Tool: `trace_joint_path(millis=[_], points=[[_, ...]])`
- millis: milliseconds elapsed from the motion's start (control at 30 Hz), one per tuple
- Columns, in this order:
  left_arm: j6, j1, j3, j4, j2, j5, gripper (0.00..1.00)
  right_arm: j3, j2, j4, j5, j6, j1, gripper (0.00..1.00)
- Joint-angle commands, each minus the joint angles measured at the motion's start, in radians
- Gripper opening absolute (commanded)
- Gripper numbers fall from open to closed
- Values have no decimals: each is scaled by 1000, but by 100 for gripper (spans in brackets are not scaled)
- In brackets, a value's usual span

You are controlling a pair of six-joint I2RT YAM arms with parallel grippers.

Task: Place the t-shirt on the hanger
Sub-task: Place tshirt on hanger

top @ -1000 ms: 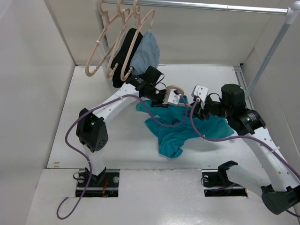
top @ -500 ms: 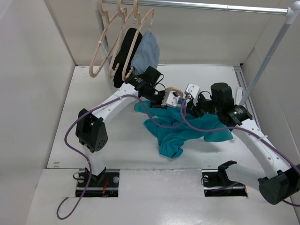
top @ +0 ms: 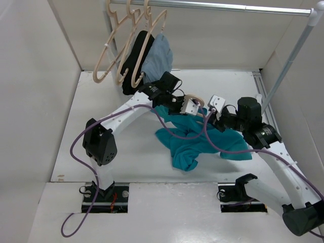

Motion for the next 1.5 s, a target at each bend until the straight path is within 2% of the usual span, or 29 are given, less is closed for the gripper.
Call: trace_joint_path(millis=[0, 133, 300, 333, 433, 567, 700, 833, 867, 900, 933, 967, 1000, 1133, 1167, 1200, 1400, 1433, 1467], points=[[-114, 98, 15, 88, -75, 34, 20, -6, -63, -28, -46, 22, -37, 0], [-102, 109, 15, 111, -75, -18, 21, -20, -108, -20, -46, 45, -46, 0], [-116, 109, -34, 181, -64, -162, 30, 20, -108, -32, -47, 45, -55, 0], [-129, 109, -15, 181, -35, -200, 34, 20, -108, -42, -47, 45, -55, 0], [-177, 100, 50, 149, 6, -246, 35, 48, -108, -51, -47, 45, -55, 0], [-220, 100, 133, 99, 43, -218, 42, 57, -108, -62, -57, 45, -55, 0], [-211, 109, 38, 154, 7, -182, 41, 68, -108, -75, -43, 45, -55, 0], [-191, 109, 15, 172, -12, -144, 44, 77, -108, -89, -43, 45, -55, 0], [-202, 109, 25, 172, -12, -122, 47, 86, -108, -89, -43, 57, -55, 0], [-202, 109, 35, 163, -23, -109, 56, 103, -99, -89, -34, 71, -55, 0], [-202, 109, 48, 163, -23, -95, 56, 114, -98, -89, -23, 71, -55, 0], [-212, 109, 48, 163, -33, -66, 87, 126, -98, -89, -2, 88, -55, 0], [-243, 109, 59, 178, -33, -53, 100, 141, -86, -89, 11, 97, -55, 0], [-344, 109, 84, 247, -81, 13, 100, 247, -48, -131, 94, 143, -55, 0], [-443, 109, 84, 275, -90, 13, 100, 265, -48, -146, 118, 172, -55, 0], [-499, 109, 84, 337, -110, 13, 100, 284, -48, -155, 185, 189, -55, 0], [-832, 109, 39, 565, -173, 13, 100, 417, -7, -241, 364, 250, -55, 0], [-943, 109, 24, 641, -185, -12, 100, 431, 3, -268, 405, 272, -55, 0], [-993, 109, 24, 677, -196, -22, 100, 456, 3, -279, 417, 272, -55, 0]])
